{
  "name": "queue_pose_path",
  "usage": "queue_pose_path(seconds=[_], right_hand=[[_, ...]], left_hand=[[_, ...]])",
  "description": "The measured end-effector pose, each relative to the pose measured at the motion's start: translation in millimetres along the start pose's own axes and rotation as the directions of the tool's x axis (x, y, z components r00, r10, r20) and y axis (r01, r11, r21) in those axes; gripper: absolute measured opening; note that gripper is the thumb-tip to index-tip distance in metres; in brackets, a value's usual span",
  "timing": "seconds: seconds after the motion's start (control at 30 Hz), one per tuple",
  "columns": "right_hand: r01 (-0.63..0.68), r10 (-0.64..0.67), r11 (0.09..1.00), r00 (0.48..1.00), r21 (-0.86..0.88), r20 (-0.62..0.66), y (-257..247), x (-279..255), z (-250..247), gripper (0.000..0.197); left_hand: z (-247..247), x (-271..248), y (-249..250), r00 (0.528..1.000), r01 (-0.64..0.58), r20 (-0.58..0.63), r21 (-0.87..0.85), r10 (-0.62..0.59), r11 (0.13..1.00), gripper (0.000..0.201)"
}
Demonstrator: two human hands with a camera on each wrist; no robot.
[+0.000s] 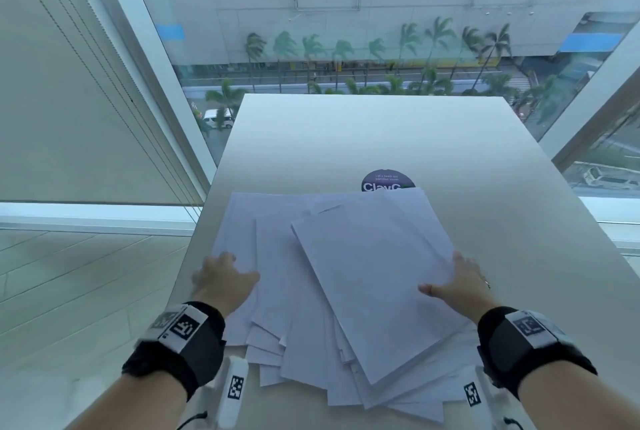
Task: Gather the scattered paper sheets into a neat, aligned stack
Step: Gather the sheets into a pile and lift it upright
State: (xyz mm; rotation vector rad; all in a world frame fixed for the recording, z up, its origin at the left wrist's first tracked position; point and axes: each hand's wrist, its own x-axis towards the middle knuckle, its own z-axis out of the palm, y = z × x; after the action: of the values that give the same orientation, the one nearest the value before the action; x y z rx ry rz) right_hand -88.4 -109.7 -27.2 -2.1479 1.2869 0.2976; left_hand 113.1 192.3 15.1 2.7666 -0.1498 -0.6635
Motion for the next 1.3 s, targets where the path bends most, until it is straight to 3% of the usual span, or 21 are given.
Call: queue_pose_path(seconds=[0.17, 0.23, 0.4, 0.5, 0.63, 0.73, 0.9, 1.03, 1.1, 1.2, 1.23, 1.3], right_hand=[[-0.129, 0.126, 0.991, 0.987, -0.023, -0.105, 4.2, -0.9, 0.3, 0.083], [-0.176, 0.182, 0.982, 0.977, 0.065, -0.115, 0.9, 1.0, -2.1, 0.073], [-0.239, 0.260, 0.956, 0.959, 0.168, -0.112, -1.7, 11.4, -8.9, 0.062], [-0.234, 0.248, 0.959, 0.966, 0.157, -0.073, -1.9, 13.9, -4.5, 0.035], [-0.253, 0.264, 0.953, 0.963, 0.167, -0.046, -4.3, 15.9, -3.8, 0.028], [-0.266, 0.280, 0.945, 0.958, 0.190, -0.054, -9.4, 17.8, -5.3, 0.043], [-0.257, 0.266, 0.940, 0.964, 0.224, -0.011, -11.7, 19.7, 1.4, 0.050], [-0.227, 0.235, 0.945, 0.972, 0.235, -0.006, -11.9, 15.1, 6.1, 0.024], [-0.240, 0.247, 0.934, 0.969, 0.264, 0.008, -13.6, 12.2, 6.1, 0.030], [-0.268, 0.273, 0.920, 0.962, 0.285, 0.022, -15.8, 8.9, 4.6, 0.050], [-0.271, 0.275, 0.915, 0.961, 0.299, 0.032, -17.6, 7.3, 4.3, 0.052], [-0.275, 0.276, 0.907, 0.960, 0.319, 0.041, -21.1, 2.3, 5.3, 0.054]], left_hand=[[-3.0, 19.7, -23.2, 0.972, 0.230, 0.015, -0.230, -0.233, 0.946, 0.066], [-1.6, 25.0, -28.0, 0.952, 0.293, 0.017, -0.323, -0.304, 0.900, 0.061], [-4.3, 30.8, -24.5, 0.965, 0.262, 0.120, -0.374, -0.233, 0.890, 0.053], [2.2, 26.3, -18.3, 0.959, 0.261, 0.204, -0.351, -0.198, 0.900, 0.053], [12.6, 17.1, -15.2, 0.958, 0.281, 0.147, -0.295, -0.247, 0.913, 0.073], [15.6, 11.6, -16.8, 0.954, 0.301, 0.075, -0.224, -0.292, 0.927, 0.070], [18.0, 14.0, -16.0, 0.958, 0.287, 0.111, -0.352, -0.265, 0.891, 0.068], [16.3, 11.6, -14.1, 0.970, 0.242, 0.123, -0.360, -0.211, 0.901, 0.045], [16.2, 8.5, -15.3, 0.969, 0.246, 0.115, -0.333, -0.220, 0.910, 0.041], [17.3, 7.9, -18.2, 0.974, 0.225, 0.099, -0.317, -0.204, 0.921, 0.014], [18.0, 6.2, -18.3, 0.973, 0.227, 0.110, -0.332, -0.201, 0.916, 0.017], [22.4, -3.0, -15.7, 0.973, 0.229, 0.129, -0.384, -0.194, 0.895, 0.047]])
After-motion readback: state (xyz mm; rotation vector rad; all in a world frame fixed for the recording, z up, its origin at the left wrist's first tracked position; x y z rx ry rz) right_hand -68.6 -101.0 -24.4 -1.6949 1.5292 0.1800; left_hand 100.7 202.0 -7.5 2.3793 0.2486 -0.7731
